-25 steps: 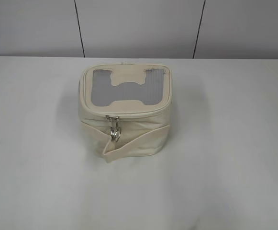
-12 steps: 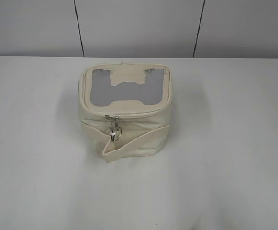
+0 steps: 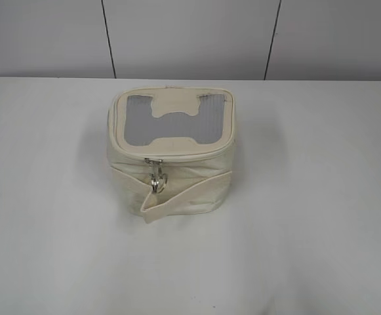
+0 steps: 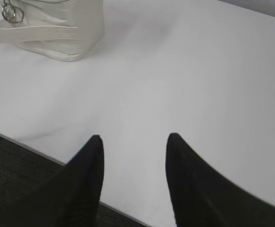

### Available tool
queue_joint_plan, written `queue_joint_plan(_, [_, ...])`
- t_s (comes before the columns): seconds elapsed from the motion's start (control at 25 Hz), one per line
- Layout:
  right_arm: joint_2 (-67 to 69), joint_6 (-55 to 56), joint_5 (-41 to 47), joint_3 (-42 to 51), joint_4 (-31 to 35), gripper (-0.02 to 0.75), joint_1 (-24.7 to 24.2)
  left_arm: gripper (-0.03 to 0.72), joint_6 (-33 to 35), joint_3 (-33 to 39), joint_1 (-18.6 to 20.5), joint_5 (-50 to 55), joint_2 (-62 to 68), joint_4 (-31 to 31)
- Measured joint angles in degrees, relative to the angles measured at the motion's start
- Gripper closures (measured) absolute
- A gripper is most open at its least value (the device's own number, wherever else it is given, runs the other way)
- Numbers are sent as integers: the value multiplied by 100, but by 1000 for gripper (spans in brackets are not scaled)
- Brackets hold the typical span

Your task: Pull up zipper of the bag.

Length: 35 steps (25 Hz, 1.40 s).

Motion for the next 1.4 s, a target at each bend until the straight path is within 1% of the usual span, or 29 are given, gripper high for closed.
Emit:
queue_joint_plan(0.2, [0, 384, 0, 0, -4, 388, 0, 463, -11, 0, 9, 0, 0, -38])
queue_joint_plan(0.64, [21, 437, -6, 0, -40, 388, 0, 463, -11, 0, 13, 0, 0, -92])
queue_joint_plan(0.8, [-4, 437, -11, 0, -40, 389, -36, 462, -11, 0, 68, 0, 0, -92])
queue_joint_plan(0.92, [-3, 437, -11, 0, -40, 389, -278, 462, -11, 0, 361, 0, 0, -98])
queue_joint_plan(1.12, [-3, 441, -11, 0, -40, 389, -1052, 462, -11, 0, 1236, 0, 0, -103])
queue_joint_plan(1.28, [-3, 444, -18, 0, -43, 390, -1503, 462, -11, 0, 1582, -1, 0, -109])
queue_joint_plan(1.4, [-3, 444, -24, 0, -43, 390, -1599, 462, -11, 0, 1806, -1, 0, -109])
